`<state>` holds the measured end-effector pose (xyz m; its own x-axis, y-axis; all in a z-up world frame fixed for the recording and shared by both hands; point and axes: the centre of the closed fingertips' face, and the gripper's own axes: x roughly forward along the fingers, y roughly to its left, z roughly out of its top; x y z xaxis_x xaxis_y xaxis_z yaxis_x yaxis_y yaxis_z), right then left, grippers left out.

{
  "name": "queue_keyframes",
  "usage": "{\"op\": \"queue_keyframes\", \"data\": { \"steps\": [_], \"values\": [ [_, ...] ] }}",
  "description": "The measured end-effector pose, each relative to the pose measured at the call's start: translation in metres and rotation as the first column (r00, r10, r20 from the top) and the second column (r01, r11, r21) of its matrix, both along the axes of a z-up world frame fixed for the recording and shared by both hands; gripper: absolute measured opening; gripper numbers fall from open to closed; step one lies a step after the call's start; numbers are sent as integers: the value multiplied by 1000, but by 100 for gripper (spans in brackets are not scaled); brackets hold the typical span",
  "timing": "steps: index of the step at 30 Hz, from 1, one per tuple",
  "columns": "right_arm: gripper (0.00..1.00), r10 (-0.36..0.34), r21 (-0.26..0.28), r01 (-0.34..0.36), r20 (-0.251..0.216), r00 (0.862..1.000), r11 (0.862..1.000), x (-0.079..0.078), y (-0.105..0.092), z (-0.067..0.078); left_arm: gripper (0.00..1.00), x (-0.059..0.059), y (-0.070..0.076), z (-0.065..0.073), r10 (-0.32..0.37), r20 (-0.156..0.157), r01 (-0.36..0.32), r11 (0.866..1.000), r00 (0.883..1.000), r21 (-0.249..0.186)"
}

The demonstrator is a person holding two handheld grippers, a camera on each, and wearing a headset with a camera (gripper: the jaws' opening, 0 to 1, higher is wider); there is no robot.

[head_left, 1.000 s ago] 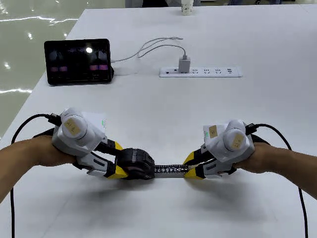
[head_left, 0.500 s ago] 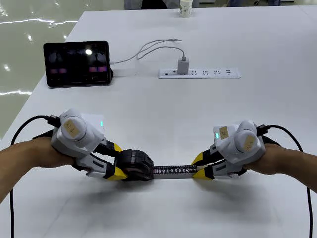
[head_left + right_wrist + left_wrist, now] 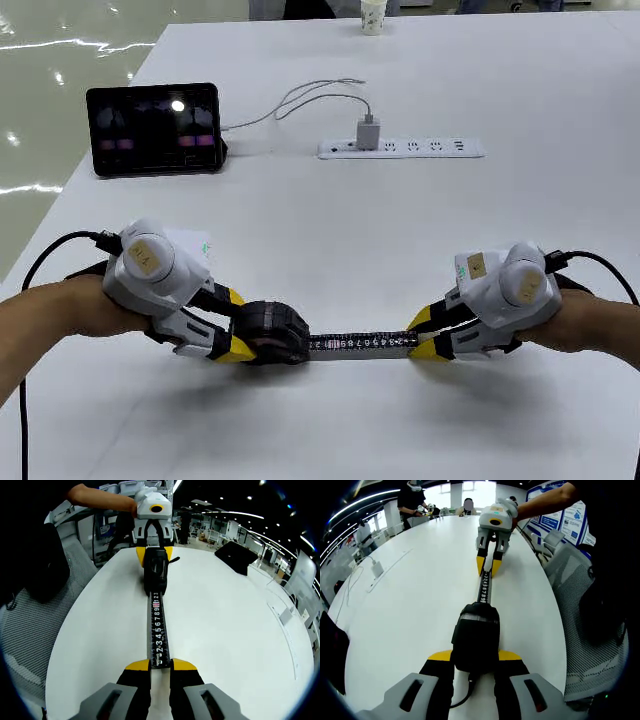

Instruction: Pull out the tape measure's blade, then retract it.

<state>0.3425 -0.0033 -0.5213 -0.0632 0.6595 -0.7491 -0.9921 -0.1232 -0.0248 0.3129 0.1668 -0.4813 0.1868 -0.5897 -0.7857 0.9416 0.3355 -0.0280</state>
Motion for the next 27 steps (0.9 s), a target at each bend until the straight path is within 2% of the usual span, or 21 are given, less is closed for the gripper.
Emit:
{"op": "queue_keyframes", "data": {
  "steps": [16,27],
  "values": [
    [10,-30,-14,31,8,1000,999,3,-28,2,24,5,4,-5,-10,-7,10,1000,1000,6],
    [10,-52,-28,52,10,999,998,4,-45,3,24,3,3,-4,-15,-10,15,1000,1000,11]
  ]
}}
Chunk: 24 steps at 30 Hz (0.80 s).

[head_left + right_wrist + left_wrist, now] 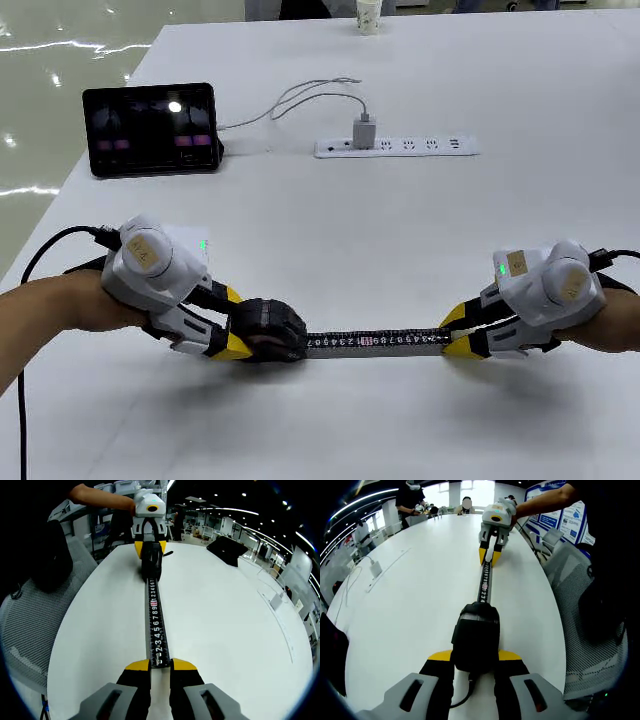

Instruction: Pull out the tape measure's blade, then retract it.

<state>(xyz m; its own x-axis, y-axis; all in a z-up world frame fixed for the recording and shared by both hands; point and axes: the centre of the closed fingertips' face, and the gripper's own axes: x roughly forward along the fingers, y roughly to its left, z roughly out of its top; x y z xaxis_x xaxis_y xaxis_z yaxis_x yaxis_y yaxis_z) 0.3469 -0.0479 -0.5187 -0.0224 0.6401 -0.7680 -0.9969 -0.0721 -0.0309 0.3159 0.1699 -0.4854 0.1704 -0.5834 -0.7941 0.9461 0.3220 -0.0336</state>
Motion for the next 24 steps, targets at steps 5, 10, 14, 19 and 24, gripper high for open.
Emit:
{"op": "queue_keyframes", "data": {
  "steps": [5,10,14,19,24],
  "values": [
    [10,-8,-11,8,-1,1000,1000,1,-9,-1,24,-1,0,0,-1,-3,1,1000,1000,1],
    [10,-17,-21,17,-2,1000,1000,4,-17,-3,24,-1,-1,1,-2,-4,2,1000,1000,2],
    [10,-25,-35,25,-4,1000,999,5,-24,-5,24,-1,-1,1,-3,-5,3,1000,1000,2],
    [10,-27,-45,27,-2,1000,999,6,-29,-4,24,-2,-1,1,-4,-6,4,1000,1000,2],
    [10,-29,-59,29,-2,1000,998,6,-34,-4,24,-2,-1,2,-6,-6,6,1000,1000,3]
  ]
}}
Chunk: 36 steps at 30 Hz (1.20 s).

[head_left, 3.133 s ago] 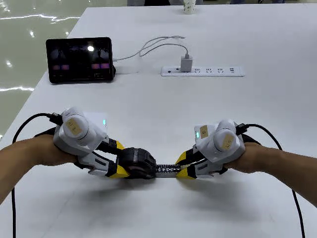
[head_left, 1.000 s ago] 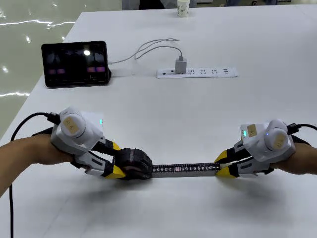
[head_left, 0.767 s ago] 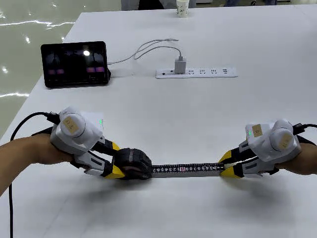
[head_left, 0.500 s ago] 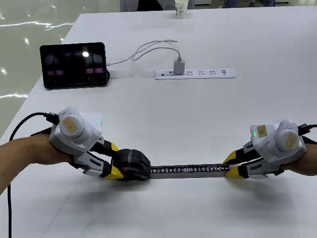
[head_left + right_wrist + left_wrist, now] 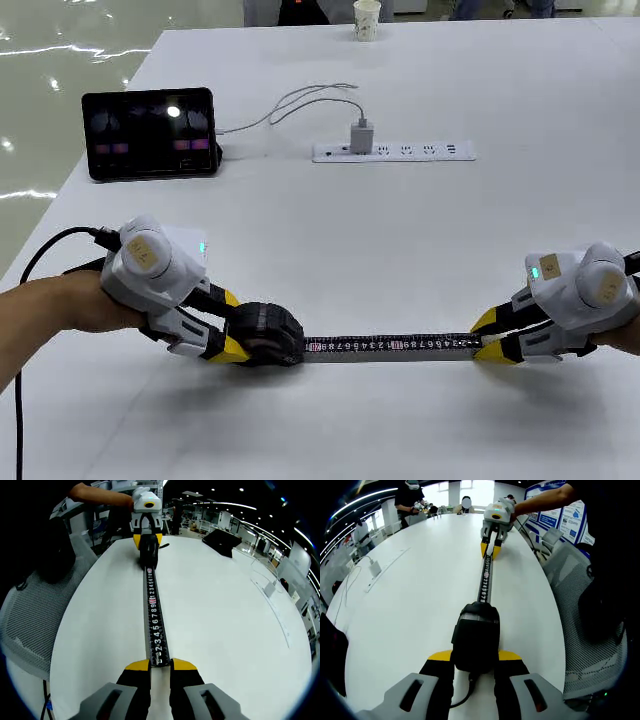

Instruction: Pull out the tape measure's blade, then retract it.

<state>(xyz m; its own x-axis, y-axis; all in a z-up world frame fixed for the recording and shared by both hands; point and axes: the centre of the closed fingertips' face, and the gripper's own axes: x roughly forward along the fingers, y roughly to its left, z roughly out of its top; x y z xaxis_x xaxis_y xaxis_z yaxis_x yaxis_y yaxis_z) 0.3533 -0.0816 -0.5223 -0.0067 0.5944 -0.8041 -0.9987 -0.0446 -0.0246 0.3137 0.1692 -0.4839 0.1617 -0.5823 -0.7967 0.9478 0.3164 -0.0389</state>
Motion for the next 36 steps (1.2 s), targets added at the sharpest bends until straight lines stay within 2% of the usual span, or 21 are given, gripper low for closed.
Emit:
{"op": "queue_keyframes", "data": {
  "steps": [13,36],
  "values": [
    [10,-6,-17,6,-7,1000,1000,0,-5,0,25,0,0,-1,-10,2,9,1000,1000,17],
    [12,47,-101,-46,0,999,994,0,-10,0,27,0,-3,0,-35,6,34,997,999,76]
  ]
}}
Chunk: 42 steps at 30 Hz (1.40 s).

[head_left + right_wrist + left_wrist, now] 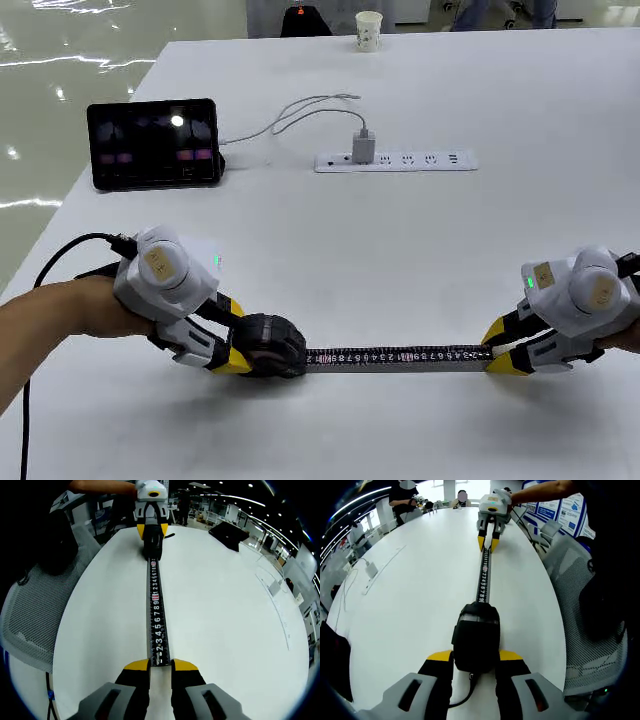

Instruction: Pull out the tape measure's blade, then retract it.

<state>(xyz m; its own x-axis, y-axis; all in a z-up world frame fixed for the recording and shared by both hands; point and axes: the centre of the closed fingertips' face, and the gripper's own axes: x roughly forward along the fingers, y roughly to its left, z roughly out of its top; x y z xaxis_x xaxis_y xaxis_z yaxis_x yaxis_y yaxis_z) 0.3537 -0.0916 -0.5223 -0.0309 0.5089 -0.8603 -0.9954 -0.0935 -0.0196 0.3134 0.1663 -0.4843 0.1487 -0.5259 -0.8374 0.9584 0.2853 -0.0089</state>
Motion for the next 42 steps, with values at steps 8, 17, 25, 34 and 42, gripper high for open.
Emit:
{"op": "queue_keyframes", "data": {
  "steps": [8,17,25,34,42],
  "values": [
    [17,-12,0,12,8,1000,1000,1,-2,2,33,7,6,1,26,12,-26,1000,1000,11],
    [27,-39,18,39,13,999,999,-1,-5,12,41,8,11,12,119,18,-119,993,993,-23],
    [36,-68,29,67,33,997,997,-3,-13,20,53,3,14,20,182,32,-179,982,983,-66],
    [44,-119,51,116,46,992,992,-11,-14,29,64,-9,19,24,252,32,-248,964,967,-97],
    [52,-182,76,179,42,982,981,-20,-19,33,70,-18,20,26,318,35,-312,942,947,-123]
  ]
}}
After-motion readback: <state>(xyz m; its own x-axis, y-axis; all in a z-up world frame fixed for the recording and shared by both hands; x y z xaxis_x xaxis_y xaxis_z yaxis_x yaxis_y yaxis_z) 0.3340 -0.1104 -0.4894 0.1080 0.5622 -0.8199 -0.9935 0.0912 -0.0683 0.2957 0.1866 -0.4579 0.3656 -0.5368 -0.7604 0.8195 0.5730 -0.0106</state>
